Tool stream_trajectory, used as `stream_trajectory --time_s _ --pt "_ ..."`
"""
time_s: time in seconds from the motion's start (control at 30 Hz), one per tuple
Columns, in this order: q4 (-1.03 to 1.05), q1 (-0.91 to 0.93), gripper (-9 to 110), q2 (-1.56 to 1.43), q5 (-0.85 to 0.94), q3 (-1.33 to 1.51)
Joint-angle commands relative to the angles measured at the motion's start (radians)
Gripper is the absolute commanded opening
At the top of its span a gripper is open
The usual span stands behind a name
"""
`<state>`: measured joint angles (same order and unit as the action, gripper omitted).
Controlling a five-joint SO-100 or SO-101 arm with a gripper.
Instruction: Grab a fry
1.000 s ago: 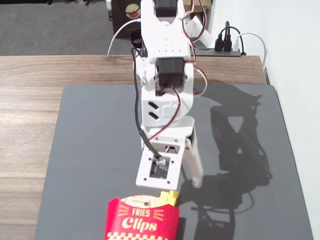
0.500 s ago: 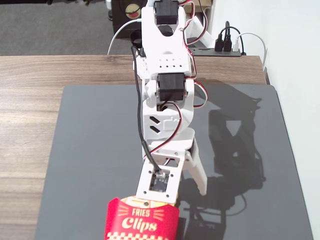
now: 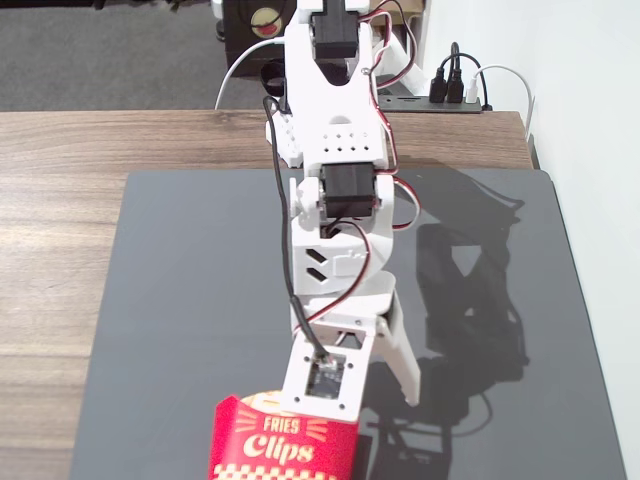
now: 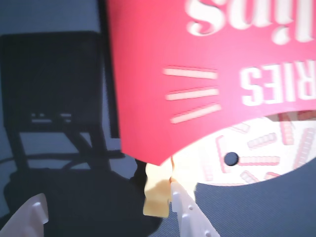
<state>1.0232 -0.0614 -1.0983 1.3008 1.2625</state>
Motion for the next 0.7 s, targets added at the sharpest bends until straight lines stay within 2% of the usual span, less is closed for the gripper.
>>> stream_trajectory --time_s 0.0,0.27,0.5,0.67 --pt "-0.017 -0.009 32 0.003 -0.008 -0.029" --pt "-0.021 -0.012 32 0.020 -0.017 -0.029" --pt "-0.015 -0.002 6 0.015 -0.018 -0.029" --pt "-0.012 0.003 1 0.015 -0.018 -0.028"
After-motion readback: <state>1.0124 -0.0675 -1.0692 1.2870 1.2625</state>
